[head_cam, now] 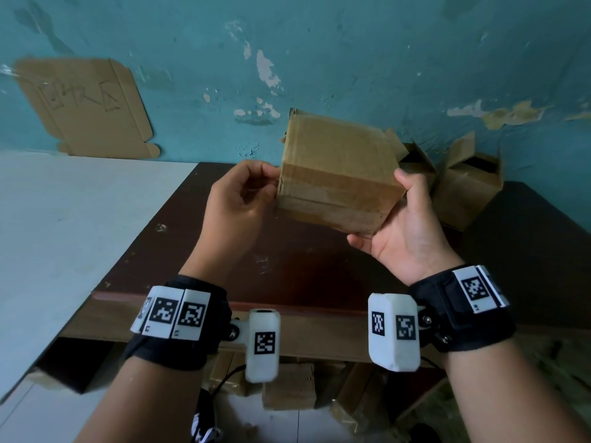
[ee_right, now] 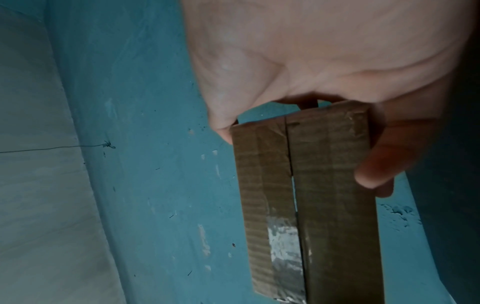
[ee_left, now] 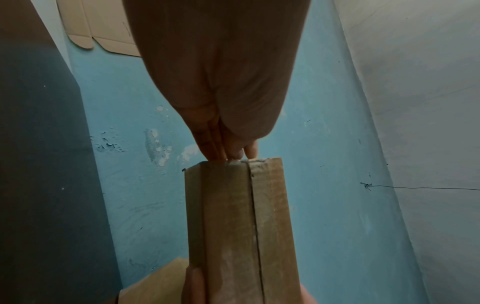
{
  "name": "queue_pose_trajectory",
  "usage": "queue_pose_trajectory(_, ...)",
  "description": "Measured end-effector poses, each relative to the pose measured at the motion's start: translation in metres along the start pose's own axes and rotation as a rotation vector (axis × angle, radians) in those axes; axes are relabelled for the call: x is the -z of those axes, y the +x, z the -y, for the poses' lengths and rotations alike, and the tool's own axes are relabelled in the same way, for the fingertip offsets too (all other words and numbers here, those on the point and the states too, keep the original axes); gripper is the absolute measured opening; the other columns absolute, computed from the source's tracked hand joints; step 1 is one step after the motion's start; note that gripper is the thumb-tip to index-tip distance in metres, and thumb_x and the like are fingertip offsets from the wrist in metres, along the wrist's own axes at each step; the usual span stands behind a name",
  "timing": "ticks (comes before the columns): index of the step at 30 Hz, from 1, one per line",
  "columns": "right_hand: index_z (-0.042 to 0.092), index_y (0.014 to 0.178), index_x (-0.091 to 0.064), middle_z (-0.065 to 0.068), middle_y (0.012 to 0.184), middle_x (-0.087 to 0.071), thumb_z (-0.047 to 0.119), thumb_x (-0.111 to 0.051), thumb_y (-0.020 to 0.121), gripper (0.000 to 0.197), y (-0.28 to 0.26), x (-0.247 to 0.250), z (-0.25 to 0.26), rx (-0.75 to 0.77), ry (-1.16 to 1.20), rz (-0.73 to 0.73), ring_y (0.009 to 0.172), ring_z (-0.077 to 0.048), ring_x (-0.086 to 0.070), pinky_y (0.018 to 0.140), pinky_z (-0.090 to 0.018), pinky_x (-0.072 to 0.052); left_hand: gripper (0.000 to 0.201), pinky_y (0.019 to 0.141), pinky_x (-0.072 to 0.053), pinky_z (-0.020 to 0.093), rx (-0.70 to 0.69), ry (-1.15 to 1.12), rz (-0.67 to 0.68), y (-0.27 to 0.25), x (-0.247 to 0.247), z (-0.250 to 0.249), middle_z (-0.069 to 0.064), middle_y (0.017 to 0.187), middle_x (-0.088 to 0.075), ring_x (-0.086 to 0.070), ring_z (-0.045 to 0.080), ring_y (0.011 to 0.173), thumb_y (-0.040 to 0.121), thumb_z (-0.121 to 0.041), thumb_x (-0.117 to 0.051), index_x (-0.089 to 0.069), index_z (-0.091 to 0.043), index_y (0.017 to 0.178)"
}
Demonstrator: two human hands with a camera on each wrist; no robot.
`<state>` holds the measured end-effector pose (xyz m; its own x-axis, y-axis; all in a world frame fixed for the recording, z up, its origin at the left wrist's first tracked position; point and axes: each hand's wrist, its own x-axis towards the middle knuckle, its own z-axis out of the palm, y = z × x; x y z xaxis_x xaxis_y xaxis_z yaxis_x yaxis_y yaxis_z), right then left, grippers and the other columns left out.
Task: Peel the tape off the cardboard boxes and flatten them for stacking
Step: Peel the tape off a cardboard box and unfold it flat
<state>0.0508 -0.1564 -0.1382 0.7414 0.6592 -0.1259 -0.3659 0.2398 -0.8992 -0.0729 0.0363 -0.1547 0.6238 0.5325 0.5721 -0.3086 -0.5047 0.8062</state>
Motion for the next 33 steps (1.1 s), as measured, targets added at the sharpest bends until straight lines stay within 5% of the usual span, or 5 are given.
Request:
queue_pose_trajectory(11,0.022,0.121,-0.064,-0.006,0.104,-0.074,0.059,-0.038,0.098,0.051,-0.003,-0.002,0.001,-0.015,-0.002,0.033,0.102,-0.029,-0.066,0.066,-0.033,-0.050,0.027,0.078,-0.057,0.037,-0.009,0.037,-0.037,-0.001,-0.001,0.003,0.008,0.090,-0.068,-0.068,0.022,0.083,0.095,0.008,-0.059,-0.062,-0.019,0.095)
queue_pose_trajectory(15,0.021,0.124,-0.063,-0.008,0.110,-0.072,0.059,-0.038,0.098,0.053,-0.003,-0.002,0.001,-0.012,0.003,0.033,0.107,-0.030,-0.065,0.065,-0.032,-0.051,0.027,0.087,-0.057,0.023,0.037,0.009,-0.080,0.000,-0.002,0.002,0.003,0.102,-0.073,-0.072,0.014,0.096,0.094,0.005,-0.065,-0.065,-0.014,0.113)
queue_pose_trajectory(28,0.020,0.129,-0.061,-0.011,0.120,-0.068,0.059,-0.043,0.096,0.054,0.000,0.001,0.000,0.020,0.047,0.002,0.108,-0.028,-0.064,0.069,-0.034,-0.054,0.017,0.079,-0.055,0.015,0.022,0.055,-0.083,-0.002,0.000,0.001,-0.002,0.092,-0.078,-0.074,0.003,0.084,0.090,0.002,-0.072,-0.079,-0.008,0.102)
queue_pose_trajectory(33,0.021,0.123,-0.064,-0.008,0.113,-0.069,0.057,-0.040,0.098,0.050,-0.002,0.001,0.001,0.013,-0.013,-0.005,0.106,-0.027,-0.063,0.068,-0.033,-0.051,0.024,0.083,-0.061,0.028,0.083,-0.021,0.012,0.000,0.004,0.008,0.000,0.088,-0.076,-0.073,0.010,0.084,0.088,0.010,-0.071,-0.073,-0.013,0.095)
